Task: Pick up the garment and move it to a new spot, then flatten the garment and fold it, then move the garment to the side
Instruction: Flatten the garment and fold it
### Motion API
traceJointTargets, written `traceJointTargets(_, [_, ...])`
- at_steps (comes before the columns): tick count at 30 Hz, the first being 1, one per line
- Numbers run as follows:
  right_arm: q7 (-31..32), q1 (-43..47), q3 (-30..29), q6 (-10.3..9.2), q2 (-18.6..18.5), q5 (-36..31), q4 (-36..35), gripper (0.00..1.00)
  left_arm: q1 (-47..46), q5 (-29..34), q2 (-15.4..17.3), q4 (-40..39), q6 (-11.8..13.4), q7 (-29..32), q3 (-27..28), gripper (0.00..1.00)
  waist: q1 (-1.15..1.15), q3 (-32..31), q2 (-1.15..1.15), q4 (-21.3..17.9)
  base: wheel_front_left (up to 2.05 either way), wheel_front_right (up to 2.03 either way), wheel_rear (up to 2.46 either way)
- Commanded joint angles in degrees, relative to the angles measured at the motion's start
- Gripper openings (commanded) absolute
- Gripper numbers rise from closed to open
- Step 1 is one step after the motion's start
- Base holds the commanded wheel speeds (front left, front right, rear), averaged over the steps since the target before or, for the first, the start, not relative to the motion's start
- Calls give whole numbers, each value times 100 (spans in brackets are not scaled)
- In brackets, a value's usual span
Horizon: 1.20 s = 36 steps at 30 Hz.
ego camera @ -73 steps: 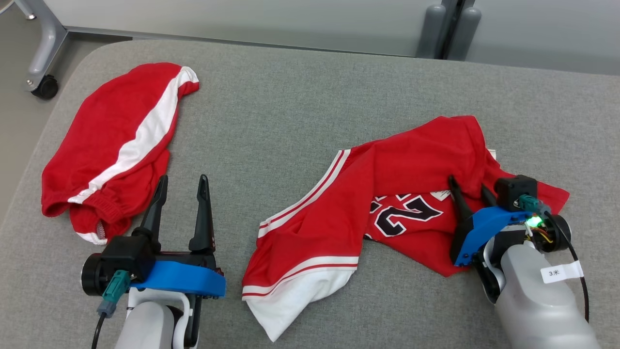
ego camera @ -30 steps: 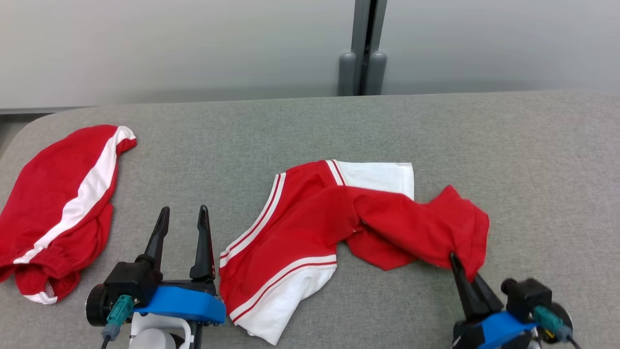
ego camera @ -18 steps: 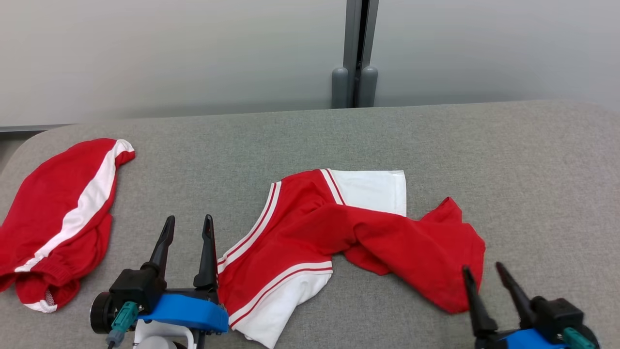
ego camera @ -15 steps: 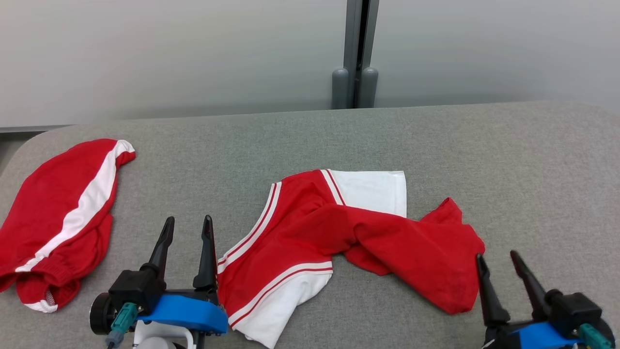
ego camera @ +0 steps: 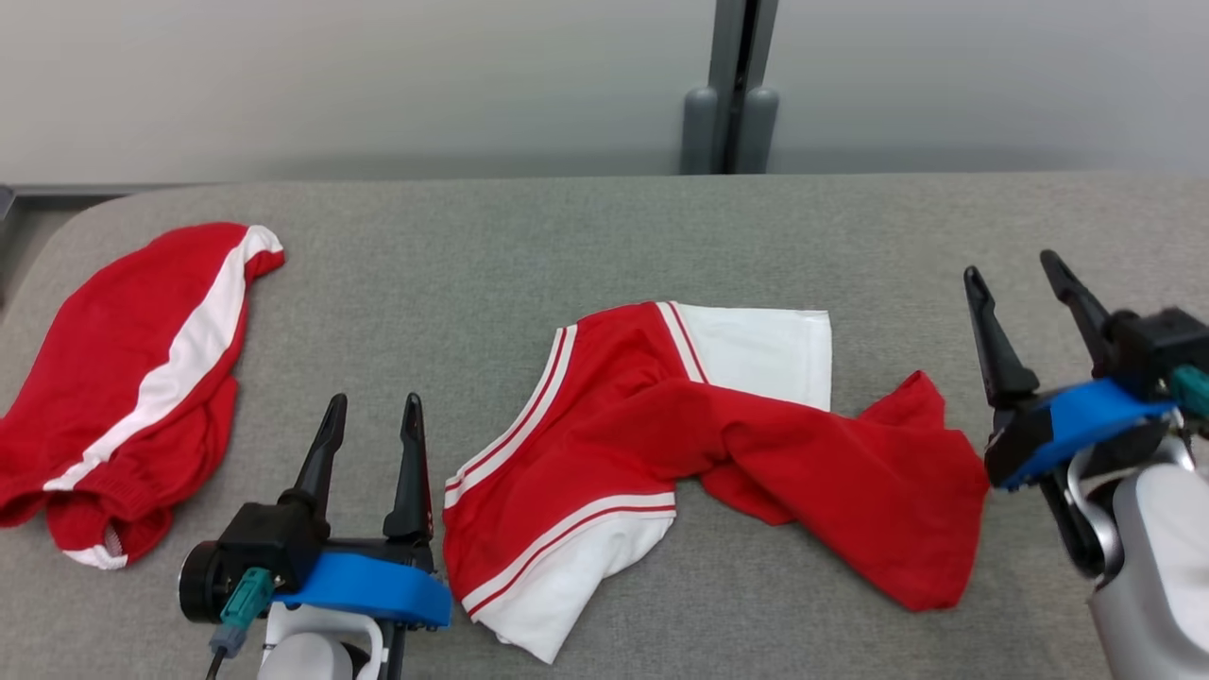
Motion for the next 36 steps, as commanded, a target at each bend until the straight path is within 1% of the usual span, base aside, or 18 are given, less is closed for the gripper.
traceJointTargets(1, [100,-244,90,2,-90,3,169,100,-118,-43,-6,-24,18,-26,-33,100,0,158,0,144,0,0,0])
traceJointTargets(3, [292,-400,219,1,-186,-10,467,100,-183,-80,-4,-26,38,-26,-65,100,0,242,0,226,0,0,0])
traceJointTargets(7, [433,-566,377,1,-301,54,933,100,-284,-131,-5,-36,53,-26,-129,100,0,358,0,334,0,0,0])
traceJointTargets(16, [696,-566,672,1,-377,243,2217,100,-395,-163,-6,-37,93,-26,-191,100,0,481,0,485,0,0,0])
traceJointTargets(21, [800,-587,851,2,-314,324,2732,100,-417,-148,-6,-30,94,-26,-199,100,0,473,0,516,0,0,0])
traceJointTargets(22, [816,-588,900,2,-280,359,2790,38,-418,-143,-6,-26,95,-26,-197,100,0,469,0,516,0,0,0])
traceJointTargets(23, [794,-598,957,3,-241,423,2811,0,-418,-141,-6,-25,100,-26,-194,100,0,460,0,511,0,0,0])
traceJointTargets(28, [275,-912,1023,1,-323,597,2681,0,-355,-152,-6,11,121,-26,-177,100,0,321,0,449,0,0,0])
traceJointTargets(32, [-202,-1028,986,1,-300,693,2503,0,-258,-163,-6,51,106,-26,-154,100,0,116,0,401,0,0,0])
traceJointTargets(36, [-532,-1008,971,1,-243,838,2169,0,-174,-136,-6,72,97,-26,-137,100,0,-71,0,340,0,0,0])
